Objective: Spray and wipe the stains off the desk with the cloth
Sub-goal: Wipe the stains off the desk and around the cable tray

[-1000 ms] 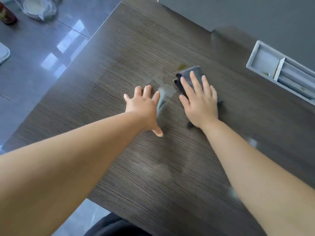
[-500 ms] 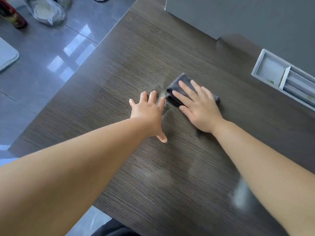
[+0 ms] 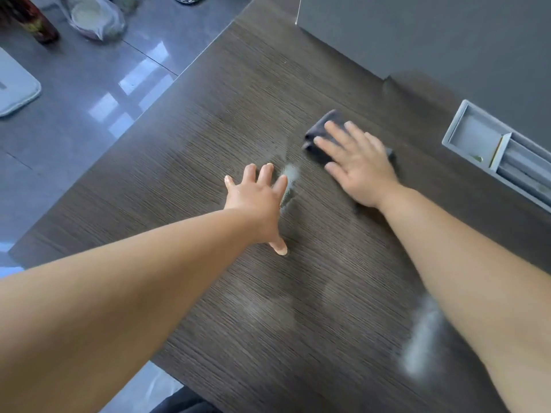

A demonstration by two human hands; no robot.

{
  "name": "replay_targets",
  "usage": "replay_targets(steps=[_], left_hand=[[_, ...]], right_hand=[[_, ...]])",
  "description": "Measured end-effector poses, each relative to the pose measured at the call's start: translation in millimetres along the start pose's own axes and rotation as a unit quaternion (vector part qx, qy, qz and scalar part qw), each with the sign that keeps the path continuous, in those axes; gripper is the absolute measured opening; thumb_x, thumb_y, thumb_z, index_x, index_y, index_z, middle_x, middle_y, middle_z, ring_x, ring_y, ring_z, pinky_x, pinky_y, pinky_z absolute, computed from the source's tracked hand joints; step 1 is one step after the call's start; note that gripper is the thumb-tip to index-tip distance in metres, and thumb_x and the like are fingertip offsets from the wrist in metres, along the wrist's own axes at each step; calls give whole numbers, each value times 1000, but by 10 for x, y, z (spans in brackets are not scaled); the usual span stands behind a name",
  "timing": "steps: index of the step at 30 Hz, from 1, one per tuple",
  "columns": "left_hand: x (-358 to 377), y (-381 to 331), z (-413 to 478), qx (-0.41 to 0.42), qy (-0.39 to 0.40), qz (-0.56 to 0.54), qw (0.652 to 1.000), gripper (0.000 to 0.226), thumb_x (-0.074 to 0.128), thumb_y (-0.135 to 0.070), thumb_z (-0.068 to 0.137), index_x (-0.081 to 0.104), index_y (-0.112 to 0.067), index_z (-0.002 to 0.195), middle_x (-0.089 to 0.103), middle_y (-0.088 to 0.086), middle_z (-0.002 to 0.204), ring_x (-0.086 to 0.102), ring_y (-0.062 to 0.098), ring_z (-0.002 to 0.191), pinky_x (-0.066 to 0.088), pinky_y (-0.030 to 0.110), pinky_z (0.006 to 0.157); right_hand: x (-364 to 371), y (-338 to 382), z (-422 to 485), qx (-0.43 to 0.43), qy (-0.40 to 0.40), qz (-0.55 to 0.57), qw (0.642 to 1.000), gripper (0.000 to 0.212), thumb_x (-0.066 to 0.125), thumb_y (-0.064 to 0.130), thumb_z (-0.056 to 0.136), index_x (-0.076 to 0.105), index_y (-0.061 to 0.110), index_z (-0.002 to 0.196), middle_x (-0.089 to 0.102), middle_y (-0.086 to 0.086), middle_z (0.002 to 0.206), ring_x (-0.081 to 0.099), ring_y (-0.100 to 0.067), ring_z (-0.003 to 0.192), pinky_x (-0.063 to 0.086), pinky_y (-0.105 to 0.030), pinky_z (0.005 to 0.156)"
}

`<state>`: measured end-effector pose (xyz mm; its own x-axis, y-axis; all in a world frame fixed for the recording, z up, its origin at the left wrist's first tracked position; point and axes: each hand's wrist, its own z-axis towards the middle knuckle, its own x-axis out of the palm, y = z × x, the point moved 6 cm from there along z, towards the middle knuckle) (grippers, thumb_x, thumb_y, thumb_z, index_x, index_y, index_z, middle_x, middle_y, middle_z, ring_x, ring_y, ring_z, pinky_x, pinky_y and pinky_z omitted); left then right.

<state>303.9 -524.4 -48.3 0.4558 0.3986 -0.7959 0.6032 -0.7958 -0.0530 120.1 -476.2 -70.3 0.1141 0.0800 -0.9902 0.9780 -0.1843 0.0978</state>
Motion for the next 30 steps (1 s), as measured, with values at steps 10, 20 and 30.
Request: replay_targets(steps=[10, 20, 30], left_hand=[[-10, -7, 0, -11, 6, 6, 1000, 135, 77, -69, 47, 2, -25, 150, 1, 5, 154, 3, 33, 141, 18, 63, 111], [-7, 17, -12, -15, -4, -2, 1000, 133, 77, -68, 47, 4, -28, 150, 2, 3, 155, 2, 31, 141, 17, 60, 112], [-76, 479, -249, -46, -172, -229, 957, 28, 57, -28, 87, 56, -21, 114, 43, 1, 132, 33, 24, 126, 34, 32, 100]], right_hand=[[-41, 190, 521, 125, 0, 21, 992, 52, 26, 46, 100, 18, 36, 150, 5, 2, 161, 5, -31, 146, 9, -49, 113], [-95, -97, 703, 284, 1, 44, 958, 51, 18, 46, 102, 6, 39, 151, -6, 4, 161, -3, -30, 146, 5, -52, 115], [-45, -41, 458, 141, 8, 3, 990, 49, 22, 44, 102, 16, 40, 150, 4, 6, 161, 4, -27, 147, 8, -46, 115]])
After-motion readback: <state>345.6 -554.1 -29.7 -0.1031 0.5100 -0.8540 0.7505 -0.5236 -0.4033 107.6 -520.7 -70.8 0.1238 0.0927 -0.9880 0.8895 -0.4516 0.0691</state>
